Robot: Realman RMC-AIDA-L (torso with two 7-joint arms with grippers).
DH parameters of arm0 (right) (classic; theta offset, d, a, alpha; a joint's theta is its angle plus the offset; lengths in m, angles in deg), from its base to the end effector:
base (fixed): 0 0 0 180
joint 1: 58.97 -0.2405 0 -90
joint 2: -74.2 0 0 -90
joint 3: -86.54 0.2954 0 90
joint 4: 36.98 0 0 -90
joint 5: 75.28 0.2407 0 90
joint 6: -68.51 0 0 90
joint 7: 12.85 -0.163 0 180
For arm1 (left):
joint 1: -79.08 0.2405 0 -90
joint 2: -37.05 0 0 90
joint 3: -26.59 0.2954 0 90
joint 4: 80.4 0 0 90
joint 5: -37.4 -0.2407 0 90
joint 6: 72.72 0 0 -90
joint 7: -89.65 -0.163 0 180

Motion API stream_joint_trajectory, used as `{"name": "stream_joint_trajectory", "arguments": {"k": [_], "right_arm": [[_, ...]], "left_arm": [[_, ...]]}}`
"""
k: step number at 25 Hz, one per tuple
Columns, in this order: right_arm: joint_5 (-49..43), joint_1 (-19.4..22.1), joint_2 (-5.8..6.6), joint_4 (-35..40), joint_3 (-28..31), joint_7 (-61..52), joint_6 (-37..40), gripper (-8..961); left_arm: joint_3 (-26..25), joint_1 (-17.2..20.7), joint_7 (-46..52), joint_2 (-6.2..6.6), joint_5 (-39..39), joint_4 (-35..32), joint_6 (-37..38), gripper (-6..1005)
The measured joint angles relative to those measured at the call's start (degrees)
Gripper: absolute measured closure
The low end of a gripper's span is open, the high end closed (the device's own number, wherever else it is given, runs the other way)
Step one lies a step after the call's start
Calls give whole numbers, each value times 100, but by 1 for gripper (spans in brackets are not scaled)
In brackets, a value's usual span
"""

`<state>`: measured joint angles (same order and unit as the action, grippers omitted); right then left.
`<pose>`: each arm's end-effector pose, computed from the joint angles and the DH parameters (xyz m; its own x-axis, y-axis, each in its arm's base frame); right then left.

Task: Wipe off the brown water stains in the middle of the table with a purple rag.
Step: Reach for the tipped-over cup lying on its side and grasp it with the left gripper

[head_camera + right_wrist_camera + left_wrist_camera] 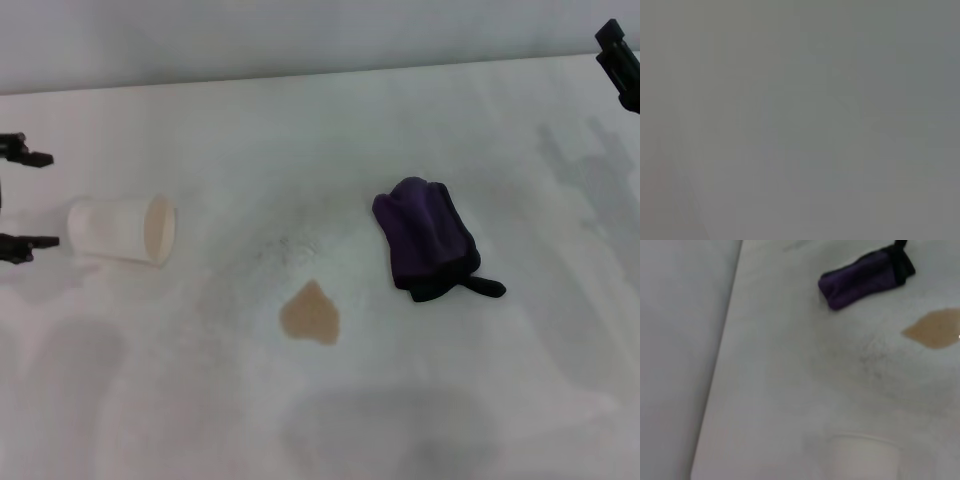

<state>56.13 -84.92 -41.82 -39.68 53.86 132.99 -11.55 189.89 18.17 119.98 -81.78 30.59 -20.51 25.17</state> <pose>0.3987 0.3628 0.0031 0.4316 0.1251 -0.8933 -0.8787 -0.1654 -0.4477 -0.2979 0.4335 0.0645 0.9387 -0.2517 -0.2356 -0.3184 -0.8951 -0.3123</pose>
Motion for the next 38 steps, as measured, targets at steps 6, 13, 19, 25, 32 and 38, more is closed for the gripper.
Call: {"name": "stream_joint_trajectory", "arguments": {"k": [6,13,19,25,32,38], "right_arm": [[-17,-15,0,-2,0,-2,-7,96],[-2,46,1,-2,-1,-3,-12,97],[23,79,2,-10,0,-3,-18,97],[26,82,16,1,0,-3,-18,97],[26,87,18,22,0,-3,-30,97],[5,105,18,30,-1,-3,-210,97]], "left_arm": [[-6,54,-33,2,-18,-630,-629,111],[-9,13,-42,4,-23,-1130,-1069,112],[-9,0,-45,19,-222,-1613,-1565,112],[-9,27,-46,17,-320,-2029,-2094,111],[-9,100,-80,33,-330,-2465,-2521,111],[-9,194,-137,20,-385,-2722,-2910,112]]}}
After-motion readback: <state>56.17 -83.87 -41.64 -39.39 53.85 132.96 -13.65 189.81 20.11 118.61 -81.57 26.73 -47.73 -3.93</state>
